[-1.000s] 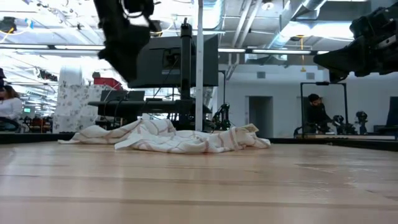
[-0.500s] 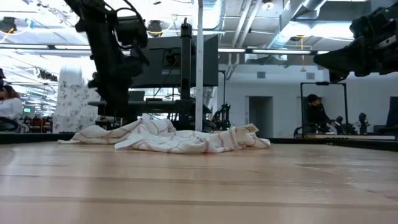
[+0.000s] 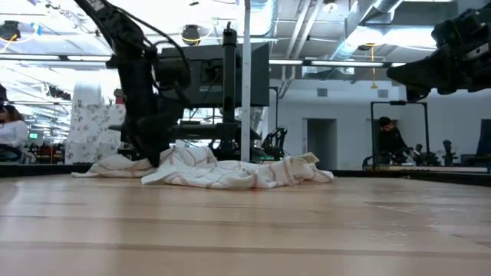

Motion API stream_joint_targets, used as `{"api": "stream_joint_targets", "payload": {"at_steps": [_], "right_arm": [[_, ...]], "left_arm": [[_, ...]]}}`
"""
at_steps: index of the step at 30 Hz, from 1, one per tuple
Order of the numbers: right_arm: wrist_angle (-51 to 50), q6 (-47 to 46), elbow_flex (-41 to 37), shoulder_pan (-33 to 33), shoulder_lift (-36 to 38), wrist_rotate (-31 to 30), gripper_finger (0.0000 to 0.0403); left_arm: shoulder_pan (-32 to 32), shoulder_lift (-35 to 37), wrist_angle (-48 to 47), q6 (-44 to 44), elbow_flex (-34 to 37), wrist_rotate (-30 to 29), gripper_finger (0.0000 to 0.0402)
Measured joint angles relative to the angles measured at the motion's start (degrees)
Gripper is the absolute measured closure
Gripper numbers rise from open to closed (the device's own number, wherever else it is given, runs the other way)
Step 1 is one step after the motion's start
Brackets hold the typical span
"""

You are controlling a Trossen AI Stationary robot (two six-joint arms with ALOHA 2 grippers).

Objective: Roll towel
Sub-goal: Fold the white towel

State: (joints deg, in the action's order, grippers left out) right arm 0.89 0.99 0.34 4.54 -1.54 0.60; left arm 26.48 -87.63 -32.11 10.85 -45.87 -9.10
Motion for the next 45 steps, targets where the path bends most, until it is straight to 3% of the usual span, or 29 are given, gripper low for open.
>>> {"api": "stream_joint_targets", "payload": {"at_steps": [4, 8, 10, 16, 21, 26, 32, 39, 41, 45], "right_arm": [[0.0, 0.0, 0.0, 0.0, 0.0, 0.0, 0.0403], [0.0, 0.0, 0.0, 0.0, 0.0, 0.0, 0.0403], [0.0, 0.0, 0.0, 0.0, 0.0, 0.0, 0.0403], [0.0, 0.0, 0.0, 0.0, 0.0, 0.0, 0.0403], [0.0, 0.0, 0.0, 0.0, 0.0, 0.0, 0.0403], [0.0, 0.2, 0.0, 0.0, 0.0, -0.1, 0.0403], [0.2, 11.2, 0.0, 1.8, 0.0, -3.0, 0.0403], [0.6, 11.3, 0.0, 2.0, 0.0, -3.7, 0.0403], [1.4, 5.7, 0.0, 1.9, 0.0, -3.8, 0.0403], [7.6, -24.8, 0.0, 1.0, 0.0, -2.7, 0.0403]], "left_arm": [[0.5, -0.3, -0.5, -0.1, -0.7, -0.4, 0.0273], [0.5, 1.5, -3.6, -1.4, -3.4, -0.4, 0.0367], [0.5, 3.2, -6.7, -1.5, -5.2, -0.3, 0.0391], [0.1, 9.6, -18.8, 0.5, -12.8, 0.5, 0.0400], [-1.9, 14.1, -26.5, 4.3, -20.4, 9.1, 0.0401], [-4.7, 16.6, -33.5, 8.4, -25.9, 12.3, 0.0401], [-6.7, 17.7, -36.4, 10.5, -26.8, 12.4, 0.0401], [-8.3, 17.3, -37.1, 12.0, -26.8, 12.4, 0.0401], [-9.0, 17.4, -37.1, 13.2, -26.8, 12.4, 0.0402], [-10.3, 18.0, -37.8, 14.7, -26.8, 12.5, 0.0402]]}}
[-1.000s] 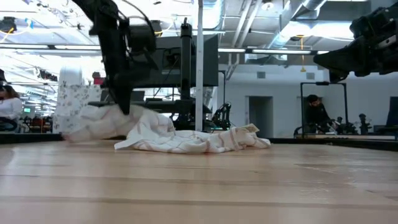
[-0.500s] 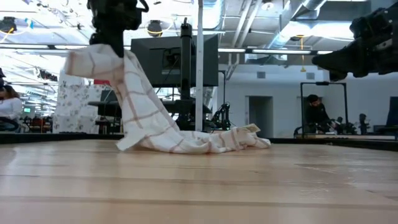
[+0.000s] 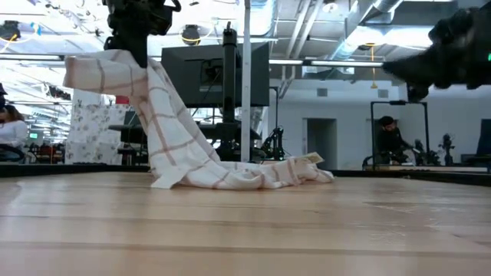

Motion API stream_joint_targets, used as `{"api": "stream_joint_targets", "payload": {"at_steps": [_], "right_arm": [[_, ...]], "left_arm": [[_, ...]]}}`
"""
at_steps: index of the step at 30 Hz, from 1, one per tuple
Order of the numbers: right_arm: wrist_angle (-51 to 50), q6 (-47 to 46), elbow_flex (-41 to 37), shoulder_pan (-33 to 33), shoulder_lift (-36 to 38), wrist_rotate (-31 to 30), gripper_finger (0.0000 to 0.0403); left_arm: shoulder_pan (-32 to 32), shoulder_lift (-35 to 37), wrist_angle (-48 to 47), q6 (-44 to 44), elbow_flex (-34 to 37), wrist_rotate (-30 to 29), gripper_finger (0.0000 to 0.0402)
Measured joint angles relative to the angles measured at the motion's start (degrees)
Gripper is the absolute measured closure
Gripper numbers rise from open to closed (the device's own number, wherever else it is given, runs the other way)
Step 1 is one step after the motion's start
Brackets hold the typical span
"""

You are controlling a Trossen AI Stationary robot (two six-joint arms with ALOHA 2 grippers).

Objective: Roll towel
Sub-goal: Fold the white towel

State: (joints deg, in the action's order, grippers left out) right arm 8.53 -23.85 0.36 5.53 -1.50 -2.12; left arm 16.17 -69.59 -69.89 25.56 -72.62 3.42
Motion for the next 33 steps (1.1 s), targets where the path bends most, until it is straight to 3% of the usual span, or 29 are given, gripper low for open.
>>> {"api": "stream_joint_targets", "payload": {"at_steps": [5, 9, 12, 15, 23, 29, 33], "right_arm": [[10.1, -23.6, 0.0, 0.3, 0.0, 0.1, 0.0403], [11.4, -29.7, 0.6, -1.2, -1.9, 3.2, 0.0403], [11.6, -28.5, 3.0, -5.0, -7.9, 5.5, 0.0403], [10.6, -21.1, 7.9, -10.6, -17.9, 4.1, 0.0403], [-7.7, -2.9, 27.8, -19.3, -50.2, -3.8, 0.0403], [-12.7, -1.8, 39.3, -19.6, -69.0, -7.0, 0.0403], [-10.3, -8.4, 43.0, -19.1, -79.4, -7.0, 0.0403]], "left_arm": [[-0.7, 0.8, 0.1, 3.1, 0.0, 0.0, 0.0402], [-0.8, 0.7, -0.1, 4.4, 0.0, 0.0, 0.0402], [-0.7, 0.7, -0.1, 5.1, 0.0, 1.2, 0.0402], [-0.9, 0.6, 0.2, 6.2, 0.0, 2.4, 0.0402], [-4.3, -0.9, 0.6, 14.4, 0.1, 5.8, 0.0402], [-13.6, -5.5, 4.5, 17.0, 0.1, 5.6, 0.0402], [-19.4, -9.7, 8.6, 18.4, 0.1, 3.3, 0.0402]]}}
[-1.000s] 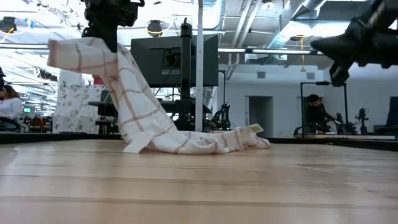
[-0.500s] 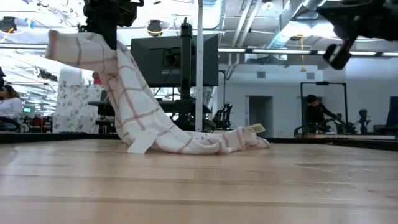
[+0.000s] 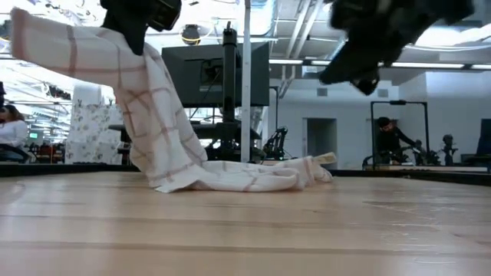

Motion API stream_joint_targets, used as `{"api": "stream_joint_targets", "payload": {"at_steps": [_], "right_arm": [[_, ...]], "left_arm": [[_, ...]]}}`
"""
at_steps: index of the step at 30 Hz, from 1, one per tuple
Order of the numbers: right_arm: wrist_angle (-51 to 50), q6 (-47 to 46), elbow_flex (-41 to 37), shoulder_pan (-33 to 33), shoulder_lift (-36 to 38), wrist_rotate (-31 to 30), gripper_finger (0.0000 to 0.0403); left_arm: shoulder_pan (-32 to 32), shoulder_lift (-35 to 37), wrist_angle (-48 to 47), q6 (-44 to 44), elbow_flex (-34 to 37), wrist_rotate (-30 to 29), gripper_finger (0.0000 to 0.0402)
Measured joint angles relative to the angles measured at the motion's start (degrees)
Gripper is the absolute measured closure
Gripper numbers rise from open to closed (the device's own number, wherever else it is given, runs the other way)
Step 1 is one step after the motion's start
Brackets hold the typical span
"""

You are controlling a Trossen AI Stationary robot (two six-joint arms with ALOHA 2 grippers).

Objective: Roll towel
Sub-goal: Fold the white towel

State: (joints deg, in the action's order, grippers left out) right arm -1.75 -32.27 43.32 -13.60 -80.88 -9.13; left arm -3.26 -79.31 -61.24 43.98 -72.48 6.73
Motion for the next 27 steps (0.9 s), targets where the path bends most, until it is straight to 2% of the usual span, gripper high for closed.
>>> {"api": "stream_joint_targets", "payload": {"at_steps": [4, 7, 10, 13, 16, 18, 21, 24, 25, 27], "right_arm": [[0.3, -5.1, 3.0, 1.4, -9.0, 0.0, 0.0403], [0.5, -5.6, 6.2, 2.3, -14.0, 0.0, 0.0403], [-1.6, -5.6, 9.9, 3.6, -17.5, 0.1, 0.0403], [-8.3, -3.0, 12.9, 5.4, -18.7, 0.0, 0.0403], [-13.4, -1.0, 13.4, 7.0, -18.8, 0.0, 0.0403], [-13.5, 0.7, 13.4, 7.8, -18.3, 0.5, 0.0403], [-11.2, 4.1, 13.5, 8.9, -17.6, 4.5, 0.0403], [-10.2, 6.3, 13.5, 9.8, -17.5, 6.0, 0.0403], [-10.1, 7.1, 13.5, 10.2, -17.5, 6.0, 0.0403], [-9.8, 7.2, 13.5, 11.1, -17.7, 6.0, 0.0403]], "left_arm": [[-4.3, -5.2, 2.3, -0.8, 0.0, -2.6, 0.0402], [-7.0, -9.4, 2.9, -1.6, 0.0, -3.3, 0.0402], [-9.4, -13.4, 3.7, -2.5, 0.1, -3.5, 0.0402], [-10.7, -15.1, 2.7, -2.5, 0.1, -5.1, 0.0401], [-10.3, -13.9, 0.9, -1.4, 0.1, -5.6, 0.0391], [-9.5, -11.5, 1.7, 0.0, -0.3, -5.5, 0.0377], [-8.9, -7.2, 6.1, 1.6, -1.4, -5.5, 0.0351], [-8.7, -3.5, 6.5, -0.5, -2.7, -5.4, 0.0322], [-8.3, -2.5, 4.3, -1.8, -2.9, -6.1, 0.0314], [-7.5, -0.3, 0.5, -2.6, -2.8, -11.7, 0.0301]]}}
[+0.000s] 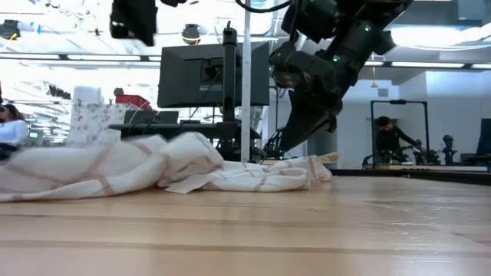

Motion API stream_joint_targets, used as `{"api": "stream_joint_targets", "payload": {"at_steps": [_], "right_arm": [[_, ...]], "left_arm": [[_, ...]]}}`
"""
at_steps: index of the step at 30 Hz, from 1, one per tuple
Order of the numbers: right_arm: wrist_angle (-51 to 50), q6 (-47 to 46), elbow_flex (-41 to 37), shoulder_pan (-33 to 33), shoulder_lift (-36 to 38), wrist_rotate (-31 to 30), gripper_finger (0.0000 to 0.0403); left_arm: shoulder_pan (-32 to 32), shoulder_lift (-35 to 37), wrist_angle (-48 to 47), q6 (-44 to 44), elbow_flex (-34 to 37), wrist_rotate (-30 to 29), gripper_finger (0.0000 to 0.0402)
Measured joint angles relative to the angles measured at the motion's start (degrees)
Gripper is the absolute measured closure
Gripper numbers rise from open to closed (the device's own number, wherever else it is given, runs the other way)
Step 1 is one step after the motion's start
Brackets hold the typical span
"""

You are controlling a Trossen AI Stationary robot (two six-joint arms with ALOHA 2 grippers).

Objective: Roll towel
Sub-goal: Fold the white towel

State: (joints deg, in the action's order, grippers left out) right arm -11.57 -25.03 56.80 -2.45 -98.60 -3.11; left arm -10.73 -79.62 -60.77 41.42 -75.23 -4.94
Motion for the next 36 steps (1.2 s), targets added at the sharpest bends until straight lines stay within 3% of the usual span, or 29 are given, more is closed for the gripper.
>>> {"api": "stream_joint_targets", "payload": {"at_steps": [2, 4, 9, 15, 20, 25, 33, 36], "right_arm": [[0.1, 0.4, -0.1, 0.7, -0.1, 0.0, 0.0403], [0.3, 1.7, -0.3, 1.4, -0.1, 0.0, 0.0403], [1.7, 3.0, -0.4, 3.5, -0.3, 0.2, 0.0403], [0.0, 0.1, -0.5, 3.1, -5.9, 1.8, 0.0403], [-0.2, -0.3, -0.4, 2.1, -6.7, 1.9, 0.0403], [-5.3, 2.4, -0.3, 5.0, -5.8, 2.3, 0.0403], [-16.5, 16.1, -0.4, 14.9, -1.0, 1.8, 0.0403], [-19.5, 20.9, -0.5, 18.5, 0.6, 4.7, 0.0403]], "left_arm": [[1.5, 1.4, -0.1, 0.6, 1.2, -7.6, 0.0295], [4.0, 1.2, 1.7, -0.2, 2.7, -9.1, 0.0293], [9.2, -3.5, 8.9, -6.5, 5.8, -7.8, 0.0295], [15.9, -10.5, 9.5, -10.3, 11.7, -7.8, 0.0303], [17.3, -13.2, 13.1, -7.0, 17.0, 0.6, 0.0303], [13.0, -13.3, 17.2, 2.6, 23.0, 6.3, 0.0304], [-0.8, -12.7, 19.4, 19.0, 26.4, 5.1, 0.0304], [-4.4, -11.8, 21.5, 24.6, 25.4, 3.7, 0.0304]]}}
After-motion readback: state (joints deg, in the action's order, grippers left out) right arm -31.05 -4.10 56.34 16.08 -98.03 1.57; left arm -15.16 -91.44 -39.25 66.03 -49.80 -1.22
